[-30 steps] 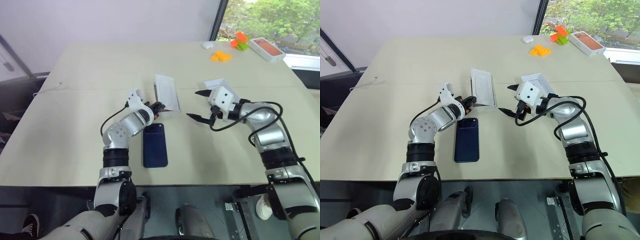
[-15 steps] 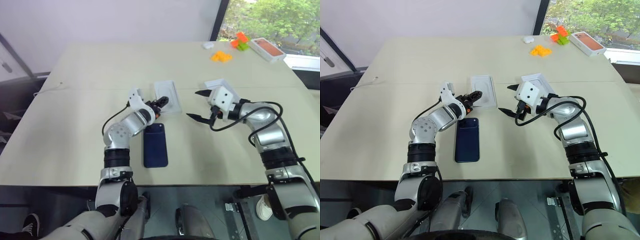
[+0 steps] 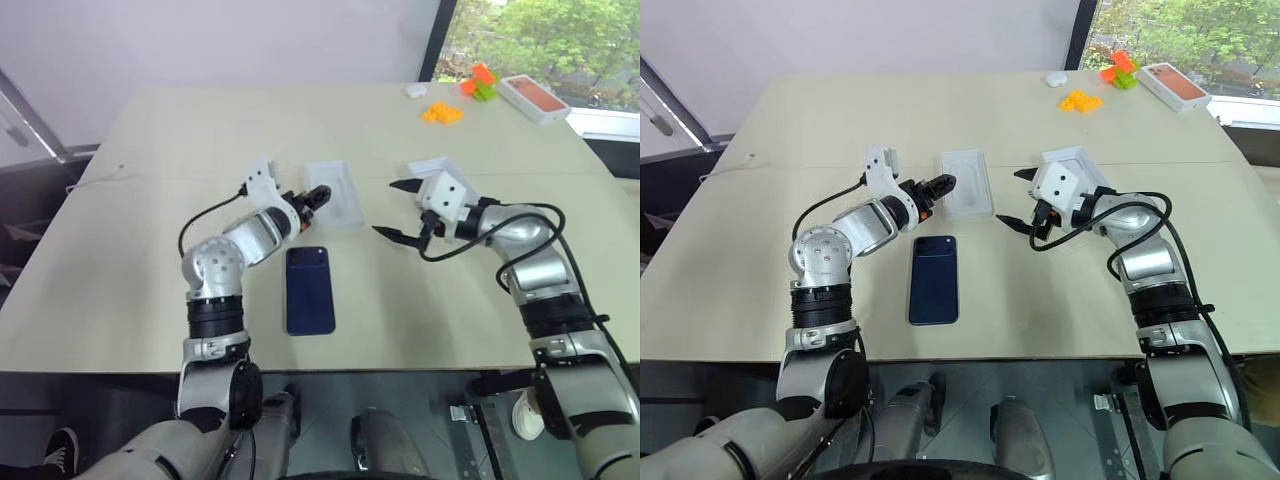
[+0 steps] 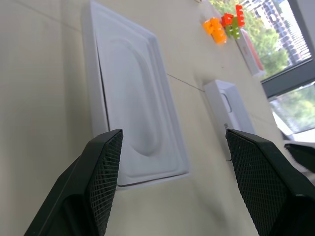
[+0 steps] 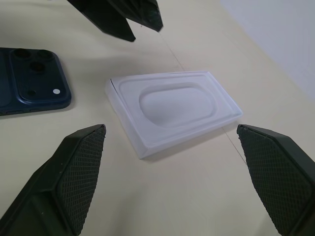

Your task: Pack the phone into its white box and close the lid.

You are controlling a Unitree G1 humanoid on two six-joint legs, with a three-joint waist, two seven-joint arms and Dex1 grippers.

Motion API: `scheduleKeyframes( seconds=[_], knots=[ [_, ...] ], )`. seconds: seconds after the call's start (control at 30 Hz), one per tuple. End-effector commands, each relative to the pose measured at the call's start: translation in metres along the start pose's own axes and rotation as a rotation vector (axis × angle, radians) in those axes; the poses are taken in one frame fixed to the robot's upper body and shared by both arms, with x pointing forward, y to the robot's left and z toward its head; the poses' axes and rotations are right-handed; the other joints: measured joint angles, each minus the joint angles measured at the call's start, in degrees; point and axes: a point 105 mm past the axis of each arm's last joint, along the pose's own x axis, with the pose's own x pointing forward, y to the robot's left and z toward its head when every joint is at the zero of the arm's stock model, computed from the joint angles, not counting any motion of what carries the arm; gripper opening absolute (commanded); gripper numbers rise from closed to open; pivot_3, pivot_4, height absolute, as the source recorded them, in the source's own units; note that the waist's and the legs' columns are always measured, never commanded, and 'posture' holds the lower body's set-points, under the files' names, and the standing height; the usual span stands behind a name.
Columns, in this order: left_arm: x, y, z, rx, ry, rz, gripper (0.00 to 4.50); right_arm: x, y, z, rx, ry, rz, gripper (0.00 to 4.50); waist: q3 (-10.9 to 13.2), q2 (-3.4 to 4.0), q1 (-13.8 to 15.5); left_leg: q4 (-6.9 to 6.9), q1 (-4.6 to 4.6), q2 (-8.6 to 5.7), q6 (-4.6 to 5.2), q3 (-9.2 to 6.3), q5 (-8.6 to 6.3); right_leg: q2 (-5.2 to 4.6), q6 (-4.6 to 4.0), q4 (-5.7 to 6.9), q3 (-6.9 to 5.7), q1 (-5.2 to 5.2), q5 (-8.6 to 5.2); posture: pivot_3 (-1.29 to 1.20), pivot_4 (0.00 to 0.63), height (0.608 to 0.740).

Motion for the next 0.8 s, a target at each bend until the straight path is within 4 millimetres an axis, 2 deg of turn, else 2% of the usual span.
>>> scheduleKeyframes(
  seconds=[0.03, 0.1, 0.27, 0.4, 0.6, 0.8],
  knots=[
    [-0.002, -0.006, 0.010, 0.102, -0.061, -0.018, 3.29, -0.001, -0.011, 0.015, -0.028, -0.052, -0.040, 4.50, 0.0, 0.00, 0.0, 0.00, 0.00, 0.00, 0.00, 0.00, 0.00, 0.00, 0.00, 0.00, 0.00, 0.00, 0.00, 0.00, 0.150, 0.740],
    [0.001, -0.004, 0.008, 0.127, -0.057, -0.015, 2.70, 0.000, -0.011, 0.015, -0.027, -0.054, -0.040, 4.50, 0.0, 0.00, 0.0, 0.00, 0.00, 0.00, 0.00, 0.01, 0.00, 0.00, 0.00, 0.00, 0.00, 0.00, 0.00, 0.00, 0.150, 0.740],
    [0.018, -0.010, 0.010, 0.153, -0.085, -0.032, 0.22, 0.001, -0.013, 0.015, -0.032, -0.050, -0.045, 4.50, 0.0, 0.01, 0.2, 0.01, 0.00, 0.00, 0.00, 0.01, 0.00, -0.01, 0.00, 0.00, 0.00, 0.00, 0.00, 0.00, 0.150, 0.740],
    [0.034, -0.003, 0.000, 0.200, -0.048, 0.009, 0.10, 0.002, -0.014, 0.015, -0.038, -0.050, -0.053, 4.50, 0.0, 0.01, 0.1, 0.00, 0.00, -0.01, 0.00, 0.01, 0.00, -0.02, 0.00, -0.01, 0.00, 0.00, 0.00, 0.00, 0.150, 0.740],
    [0.046, 0.014, -0.031, 0.245, 0.096, 0.051, 0.10, -0.001, -0.014, 0.015, -0.046, -0.049, -0.063, 4.50, 0.0, 0.00, -0.2, -0.06, -0.01, -0.01, 0.01, 0.01, 0.00, -0.01, 0.00, -0.02, 0.01, -0.06, 0.00, 0.00, 0.150, 0.740],
    [0.047, 0.012, -0.027, 0.272, 0.097, 0.053, 0.10, -0.002, -0.014, 0.016, -0.051, -0.050, -0.073, 4.50, 0.0, 0.02, -0.1, -0.03, -0.02, 0.00, 0.00, 0.00, 0.00, -0.01, 0.00, -0.01, 0.00, -0.05, 0.00, 0.00, 0.150, 0.740]
  ],
)
